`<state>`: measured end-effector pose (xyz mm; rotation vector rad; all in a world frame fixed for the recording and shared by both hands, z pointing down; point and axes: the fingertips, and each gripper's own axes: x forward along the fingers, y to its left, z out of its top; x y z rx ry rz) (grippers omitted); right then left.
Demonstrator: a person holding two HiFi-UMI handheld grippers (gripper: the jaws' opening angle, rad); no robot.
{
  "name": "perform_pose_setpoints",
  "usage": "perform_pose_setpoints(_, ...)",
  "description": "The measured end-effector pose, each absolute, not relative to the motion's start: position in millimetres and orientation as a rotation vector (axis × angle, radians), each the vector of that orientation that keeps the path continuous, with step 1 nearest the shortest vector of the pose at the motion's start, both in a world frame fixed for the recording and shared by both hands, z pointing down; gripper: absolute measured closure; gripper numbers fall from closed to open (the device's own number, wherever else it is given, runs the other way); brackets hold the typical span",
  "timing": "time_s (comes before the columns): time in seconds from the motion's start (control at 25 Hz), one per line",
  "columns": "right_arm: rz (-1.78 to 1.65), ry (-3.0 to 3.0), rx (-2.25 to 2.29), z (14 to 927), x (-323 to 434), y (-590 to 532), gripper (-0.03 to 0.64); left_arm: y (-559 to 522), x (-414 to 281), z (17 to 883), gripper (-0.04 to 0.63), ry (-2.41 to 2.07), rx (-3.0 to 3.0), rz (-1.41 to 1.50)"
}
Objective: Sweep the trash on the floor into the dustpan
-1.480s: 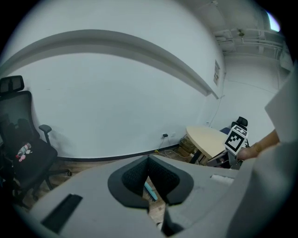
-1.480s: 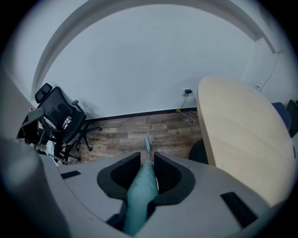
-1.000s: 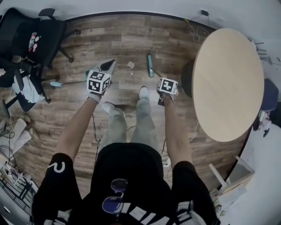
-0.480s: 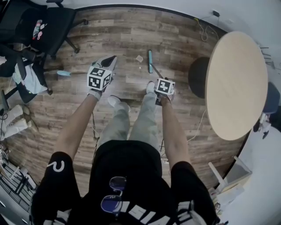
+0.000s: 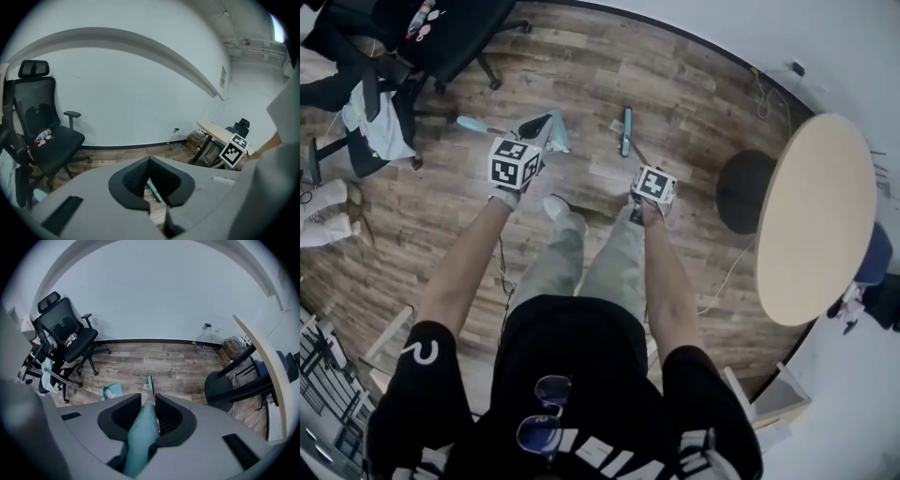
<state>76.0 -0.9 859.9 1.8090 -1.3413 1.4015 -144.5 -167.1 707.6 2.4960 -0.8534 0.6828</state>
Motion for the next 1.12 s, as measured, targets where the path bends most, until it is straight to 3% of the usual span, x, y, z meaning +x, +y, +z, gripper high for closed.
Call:
perform_pose_setpoints(0.28, 1.239, -1.179, 1.742, 858, 47, -6, 0.532, -175, -225, 706, 0.598, -1.005, 2.428, 0.634)
perform_pose_setpoints(0.48, 1.361, -1.531, 1.670, 862, -50, -59, 0.532, -176, -277, 702, 0.598, -1.092, 2.387, 0.613)
perform_pose_setpoints(0.72, 1.209, -1.596, 1.519, 857, -95, -66, 0.532, -170, -332, 700, 0.598, -1.184, 2.337, 0.609)
perform_pose_setpoints(0.88, 1.259, -1.667, 1.472, 837, -117, -74, 0.532, -170, -345, 689, 0.598, -1.223, 2.326, 0.578)
perform_pose_setpoints(1.12, 1.176, -1.709, 1.502, 780, -88, -90, 0.532, -173, -327, 652, 0.598, -1.238, 2.356, 0.522)
